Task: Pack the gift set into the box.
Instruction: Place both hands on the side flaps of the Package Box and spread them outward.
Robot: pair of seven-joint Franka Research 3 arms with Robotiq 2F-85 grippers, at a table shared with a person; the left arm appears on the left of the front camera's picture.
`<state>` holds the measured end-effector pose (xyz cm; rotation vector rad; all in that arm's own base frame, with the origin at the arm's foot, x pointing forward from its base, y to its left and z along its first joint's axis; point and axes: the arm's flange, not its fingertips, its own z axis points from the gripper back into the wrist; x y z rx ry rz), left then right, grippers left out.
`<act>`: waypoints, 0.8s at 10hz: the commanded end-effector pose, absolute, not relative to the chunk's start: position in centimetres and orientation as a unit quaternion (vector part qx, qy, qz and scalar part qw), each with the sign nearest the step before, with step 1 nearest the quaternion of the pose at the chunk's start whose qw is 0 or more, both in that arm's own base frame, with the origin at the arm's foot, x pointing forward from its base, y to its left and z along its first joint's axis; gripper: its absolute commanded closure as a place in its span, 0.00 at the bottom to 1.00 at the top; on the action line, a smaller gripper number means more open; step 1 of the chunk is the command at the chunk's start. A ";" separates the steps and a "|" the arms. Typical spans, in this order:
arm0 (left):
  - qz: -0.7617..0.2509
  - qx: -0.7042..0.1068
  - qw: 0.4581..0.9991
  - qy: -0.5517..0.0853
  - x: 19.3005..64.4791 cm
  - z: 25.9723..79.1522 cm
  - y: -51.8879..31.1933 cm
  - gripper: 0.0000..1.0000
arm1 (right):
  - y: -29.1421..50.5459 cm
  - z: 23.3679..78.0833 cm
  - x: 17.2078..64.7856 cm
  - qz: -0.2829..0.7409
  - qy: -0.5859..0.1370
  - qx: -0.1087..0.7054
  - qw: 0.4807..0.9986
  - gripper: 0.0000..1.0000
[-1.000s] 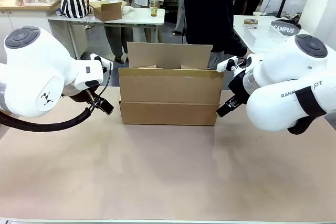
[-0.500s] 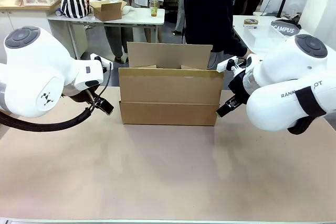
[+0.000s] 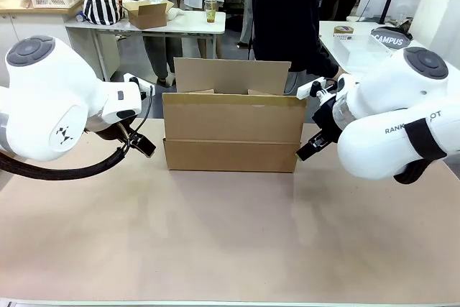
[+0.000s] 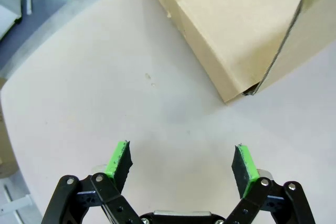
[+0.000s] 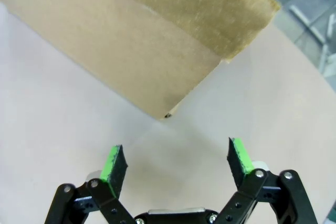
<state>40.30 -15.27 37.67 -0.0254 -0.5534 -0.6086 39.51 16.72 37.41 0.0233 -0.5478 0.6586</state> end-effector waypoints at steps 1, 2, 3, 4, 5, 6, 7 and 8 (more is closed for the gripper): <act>-0.313 -0.003 0.919 -0.239 38.5 44.7 -15.0 0.00 | 15.9 43.4 38.2 0.322 -0.184 0.002 0.929 0.00; -0.325 -0.003 0.915 -0.240 37.1 48.0 -14.7 0.00 | 15.7 46.9 37.1 0.291 -0.182 0.004 0.939 0.00; -0.314 0.004 0.916 -0.249 35.3 51.6 -14.1 0.00 | 15.4 50.6 35.1 0.290 -0.197 0.008 0.936 0.00; -0.325 0.009 0.908 -0.264 33.1 54.3 -13.6 0.00 | 15.1 53.6 32.8 0.297 -0.229 -0.015 0.927 0.00; -0.343 -0.002 0.897 -0.277 31.5 55.5 -13.5 0.00 | 15.0 55.3 31.0 0.299 -0.256 -0.037 0.919 0.00; -0.274 0.064 0.904 -0.321 30.9 55.6 -13.7 0.00 | 15.0 56.2 29.7 0.258 -0.317 -0.090 0.908 0.00; -0.153 0.136 0.892 -0.403 31.8 54.7 -14.1 0.00 | 14.7 54.2 32.3 0.306 -0.231 -0.005 0.923 0.00; -0.313 0.017 0.903 -0.295 30.8 57.1 -13.5 0.00 | 14.7 54.2 32.3 0.306 -0.231 -0.005 0.923 0.00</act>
